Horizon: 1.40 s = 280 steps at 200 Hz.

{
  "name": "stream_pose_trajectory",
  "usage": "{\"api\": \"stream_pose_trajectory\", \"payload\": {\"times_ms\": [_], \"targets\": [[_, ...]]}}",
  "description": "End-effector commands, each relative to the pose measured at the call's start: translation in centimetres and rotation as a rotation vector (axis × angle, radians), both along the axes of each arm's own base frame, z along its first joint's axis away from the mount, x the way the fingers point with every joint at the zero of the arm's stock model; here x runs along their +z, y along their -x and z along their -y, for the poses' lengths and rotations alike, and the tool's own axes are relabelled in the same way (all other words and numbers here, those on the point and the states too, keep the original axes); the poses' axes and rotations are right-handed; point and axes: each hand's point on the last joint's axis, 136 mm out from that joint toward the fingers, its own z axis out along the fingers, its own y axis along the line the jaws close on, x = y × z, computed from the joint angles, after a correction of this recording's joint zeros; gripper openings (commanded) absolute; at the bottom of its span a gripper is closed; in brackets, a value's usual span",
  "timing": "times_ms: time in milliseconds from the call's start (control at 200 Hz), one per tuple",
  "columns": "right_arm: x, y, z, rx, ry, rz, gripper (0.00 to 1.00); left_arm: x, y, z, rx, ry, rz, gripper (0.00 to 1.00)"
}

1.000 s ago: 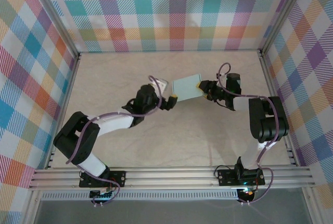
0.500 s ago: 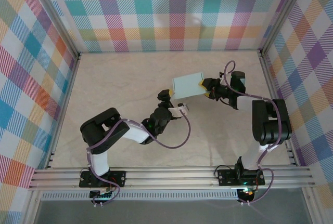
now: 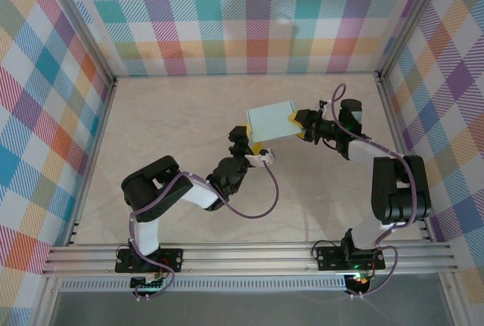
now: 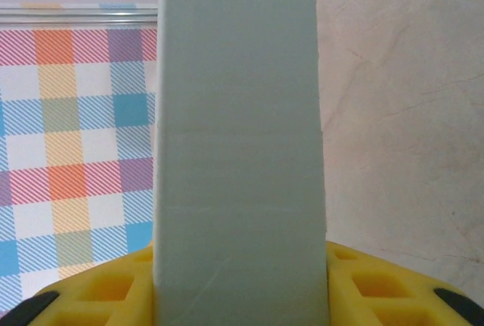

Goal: Fold the paper box

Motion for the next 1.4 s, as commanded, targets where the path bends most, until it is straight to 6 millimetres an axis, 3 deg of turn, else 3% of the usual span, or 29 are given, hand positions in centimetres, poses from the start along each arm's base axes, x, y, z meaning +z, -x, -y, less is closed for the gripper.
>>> {"api": "stream_pose_trajectory", "payload": {"times_ms": [0,155,350,755,985,1095,1245,1395], "targets": [[0.7,1.1,0.0,0.023,-0.023,-0.007,0.40,0.7,0.3,0.3,-0.008,0.022,0.027,0.87],[0.7,1.2,-0.1,0.025,-0.025,-0.007,0.40,0.8,0.3,0.2,-0.007,0.023,0.027,0.77],[0.7,1.3,-0.1,0.025,-0.026,-0.011,0.40,0.8,0.5,0.6,-0.024,0.014,0.030,0.71],[0.3,1.6,0.0,0.020,-0.014,-0.020,0.40,0.8,0.2,0.4,0.004,0.016,0.029,0.44],[0.4,1.5,0.1,0.019,-0.009,-0.014,0.41,0.5,0.1,0.6,0.004,0.009,0.016,0.39],[0.7,1.3,0.1,0.009,-0.001,-0.004,0.50,0.3,-0.1,0.7,0.011,0.003,-0.005,0.39],[1.1,0.9,0.7,-0.032,0.047,0.035,0.74,0.0,-0.4,0.6,0.028,0.017,-0.041,0.36],[1.0,0.9,2.5,-0.110,0.130,0.079,0.88,0.0,-0.5,0.4,0.023,0.054,-0.083,0.35]]}}
